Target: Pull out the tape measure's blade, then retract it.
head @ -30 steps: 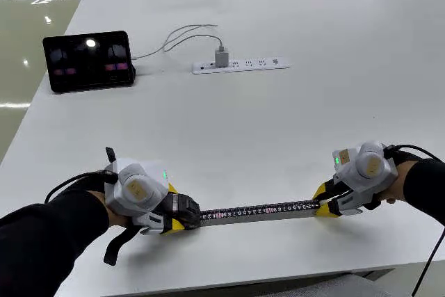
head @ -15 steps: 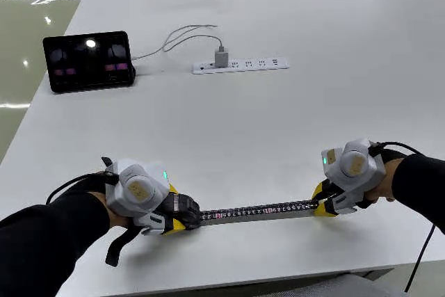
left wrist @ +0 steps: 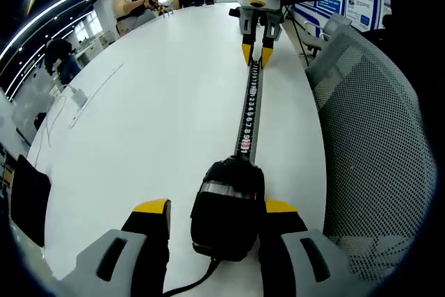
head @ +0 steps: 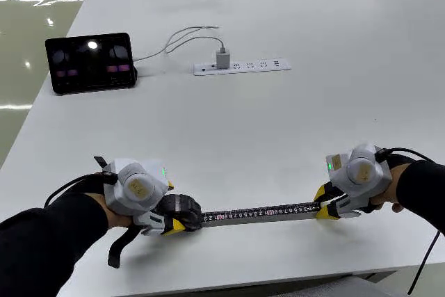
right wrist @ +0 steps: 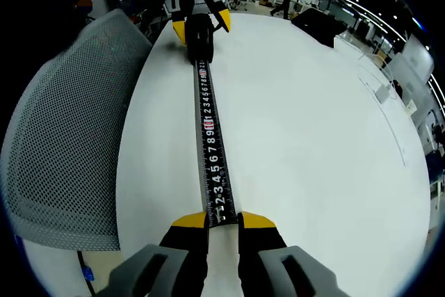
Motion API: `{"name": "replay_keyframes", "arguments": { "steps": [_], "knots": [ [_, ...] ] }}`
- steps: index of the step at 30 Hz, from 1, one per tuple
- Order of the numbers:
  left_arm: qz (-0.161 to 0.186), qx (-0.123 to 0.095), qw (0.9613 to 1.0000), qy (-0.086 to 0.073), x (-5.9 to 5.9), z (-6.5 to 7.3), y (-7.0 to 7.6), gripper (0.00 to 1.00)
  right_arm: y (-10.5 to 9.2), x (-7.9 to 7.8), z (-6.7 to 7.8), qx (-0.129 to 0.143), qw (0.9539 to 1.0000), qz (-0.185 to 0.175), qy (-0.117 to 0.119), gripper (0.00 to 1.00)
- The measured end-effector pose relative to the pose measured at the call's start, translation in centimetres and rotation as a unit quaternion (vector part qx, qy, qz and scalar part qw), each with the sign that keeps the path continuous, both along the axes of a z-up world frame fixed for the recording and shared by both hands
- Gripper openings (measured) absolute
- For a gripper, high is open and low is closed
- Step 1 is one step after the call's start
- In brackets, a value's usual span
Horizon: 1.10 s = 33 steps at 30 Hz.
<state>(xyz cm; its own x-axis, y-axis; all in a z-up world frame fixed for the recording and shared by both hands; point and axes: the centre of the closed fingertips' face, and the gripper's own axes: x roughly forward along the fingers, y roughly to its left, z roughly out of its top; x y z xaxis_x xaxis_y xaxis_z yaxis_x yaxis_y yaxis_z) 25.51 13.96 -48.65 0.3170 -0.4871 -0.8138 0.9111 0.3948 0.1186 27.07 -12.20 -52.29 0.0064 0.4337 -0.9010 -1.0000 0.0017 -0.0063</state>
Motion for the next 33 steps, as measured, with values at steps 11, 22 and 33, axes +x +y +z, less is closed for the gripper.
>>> {"name": "replay_keyframes", "arguments": {
  "steps": [11, 22, 33],
  "knots": [
    [0.058, -0.028, 0.9979, 0.008, 0.4, 0.8, 1.3, 0.56, -0.4, 0.6, 1.7, 0.047, 0.9954, -0.082, -0.015, 0.16],
    [0.141, -0.077, 0.9870, 0.009, 0.4, 1.9, 2.8, 0.64, -1.7, 1.0, 3.8, 0.109, 0.9728, -0.203, -0.022, 0.20],
    [0.205, -0.118, 0.9716, -0.001, -0.2, 2.8, 4.4, 0.71, -2.7, -0.4, 4.6, 0.126, 0.9634, -0.232, -0.047, 0.29]
  ]
}}
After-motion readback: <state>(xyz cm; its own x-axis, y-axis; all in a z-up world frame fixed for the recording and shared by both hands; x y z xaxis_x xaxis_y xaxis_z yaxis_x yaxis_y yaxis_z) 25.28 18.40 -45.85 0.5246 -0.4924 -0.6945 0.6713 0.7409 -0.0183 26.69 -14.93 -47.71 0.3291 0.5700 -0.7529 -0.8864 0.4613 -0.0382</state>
